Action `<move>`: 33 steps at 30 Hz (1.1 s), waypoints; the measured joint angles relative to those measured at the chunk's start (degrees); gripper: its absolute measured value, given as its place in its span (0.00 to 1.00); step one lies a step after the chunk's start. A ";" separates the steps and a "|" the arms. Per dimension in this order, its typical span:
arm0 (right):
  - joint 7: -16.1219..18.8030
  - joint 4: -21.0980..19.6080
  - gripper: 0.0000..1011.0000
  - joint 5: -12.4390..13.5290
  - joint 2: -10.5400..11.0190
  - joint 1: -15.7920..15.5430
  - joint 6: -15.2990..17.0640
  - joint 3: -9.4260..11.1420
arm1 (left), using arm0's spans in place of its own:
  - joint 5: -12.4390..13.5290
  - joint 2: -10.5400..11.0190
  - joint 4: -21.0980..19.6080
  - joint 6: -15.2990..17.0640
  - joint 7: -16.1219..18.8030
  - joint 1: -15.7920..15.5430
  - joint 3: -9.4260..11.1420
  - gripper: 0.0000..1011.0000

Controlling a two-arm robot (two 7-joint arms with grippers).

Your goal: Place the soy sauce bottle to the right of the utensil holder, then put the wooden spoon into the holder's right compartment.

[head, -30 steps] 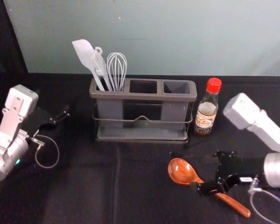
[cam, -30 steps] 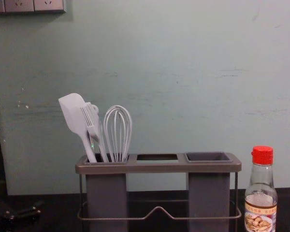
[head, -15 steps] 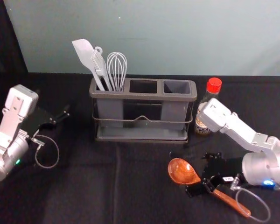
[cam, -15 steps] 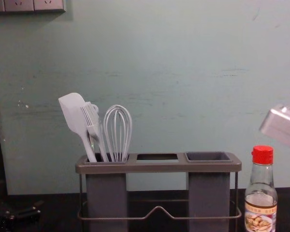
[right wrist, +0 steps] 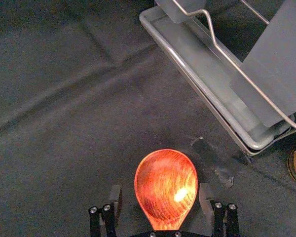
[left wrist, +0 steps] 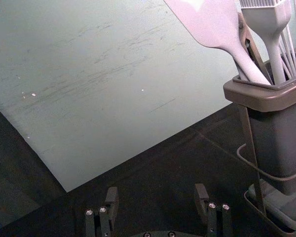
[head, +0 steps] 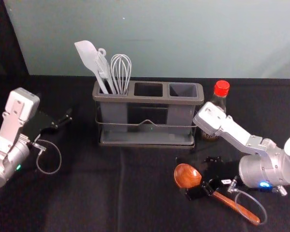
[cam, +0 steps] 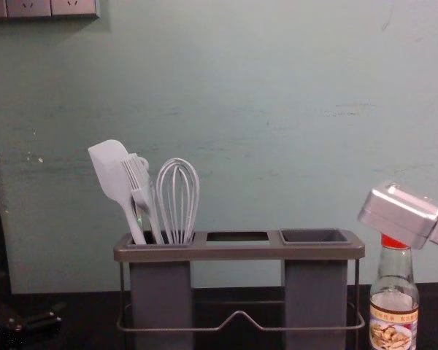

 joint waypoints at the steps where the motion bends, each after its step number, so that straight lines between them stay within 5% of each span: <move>1: 0.06 0.45 0.99 -0.29 -0.34 0.23 0.06 -0.11 | 0.00 0.00 0.00 0.00 0.00 0.00 0.00 0.99; 33: 0.64 4.98 0.99 -2.90 -4.44 0.62 -0.63 -0.01 | 0.00 0.00 0.00 0.00 0.00 0.00 0.00 0.99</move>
